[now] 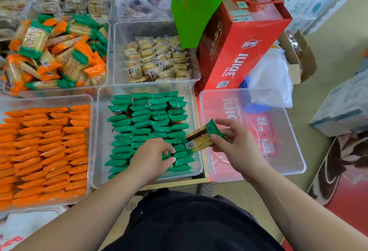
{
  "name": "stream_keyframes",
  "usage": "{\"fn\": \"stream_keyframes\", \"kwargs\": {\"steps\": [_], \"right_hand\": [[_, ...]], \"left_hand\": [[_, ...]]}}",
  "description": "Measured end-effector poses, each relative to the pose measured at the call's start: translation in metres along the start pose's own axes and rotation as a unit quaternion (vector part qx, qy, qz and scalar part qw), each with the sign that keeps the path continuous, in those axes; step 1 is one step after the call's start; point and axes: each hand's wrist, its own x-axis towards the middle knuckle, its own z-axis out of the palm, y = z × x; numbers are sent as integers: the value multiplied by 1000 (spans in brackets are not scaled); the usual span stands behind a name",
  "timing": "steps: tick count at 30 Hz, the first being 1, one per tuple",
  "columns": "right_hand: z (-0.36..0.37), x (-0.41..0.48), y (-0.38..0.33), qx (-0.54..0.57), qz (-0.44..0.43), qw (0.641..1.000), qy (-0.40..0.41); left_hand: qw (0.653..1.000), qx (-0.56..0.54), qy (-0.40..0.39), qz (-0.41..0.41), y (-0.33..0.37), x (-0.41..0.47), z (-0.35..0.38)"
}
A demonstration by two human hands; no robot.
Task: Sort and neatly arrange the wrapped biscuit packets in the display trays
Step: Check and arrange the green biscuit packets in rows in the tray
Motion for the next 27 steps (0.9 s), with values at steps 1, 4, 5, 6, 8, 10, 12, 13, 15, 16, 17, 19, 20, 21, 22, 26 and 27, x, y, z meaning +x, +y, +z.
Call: {"fn": "stream_keyframes", "kwargs": {"steps": [1, 4, 5, 6, 8, 10, 12, 13, 15, 16, 17, 19, 20, 21, 22, 26, 27], "right_hand": [[-2, 0, 5, -28, -11, 1000, -2], [-5, -2, 18, -66, -23, 998, -5], [-6, -4, 21, -74, -28, 997, -8], [-6, -6, 24, -84, -36, 996, -13], [-6, -10, 29, -98, -54, 994, -23], [-5, -12, 33, -104, -68, 992, -30], [-2, -14, 36, -117, -83, 989, -36], [-1, -15, 37, -129, -94, 986, -41], [1, -16, 39, -169, -127, 976, -51], [3, -15, 39, -195, -153, 967, -58], [5, -15, 40, -224, -183, 955, -71], [11, -13, 42, -283, -235, 924, -105], [15, -11, 45, -312, -251, 908, -120], [20, -8, 47, -346, -264, 891, -130], [26, -5, 50, -383, -276, 871, -135], [49, 13, 63, -501, -315, 794, -138], [53, 18, 65, -522, -320, 780, -131]], "left_hand": [[995, 87, -45, 17, -2, 5, 6], [961, 251, -108, 37, -2, 18, 19], [953, 281, -109, 36, -1, 22, 23], [947, 303, -100, 38, -1, 24, 27], [940, 326, -93, 42, 2, 26, 31], [938, 333, -86, 51, 1, 28, 32], [944, 317, -71, 57, -2, 30, 31], [951, 300, -59, 57, -5, 32, 30], [965, 257, -25, 53, -12, 34, 29], [971, 233, -8, 50, -15, 34, 28], [977, 209, 4, 44, -19, 34, 26], [989, 147, 20, 22, -23, 34, 19], [993, 114, 28, 10, -24, 34, 16], [996, 85, 40, 0, -25, 33, 13], [997, 63, 50, -13, -26, 33, 10], [996, -14, 77, -52, -28, 29, -3], [994, -36, 82, -60, -27, 28, -8]]}}
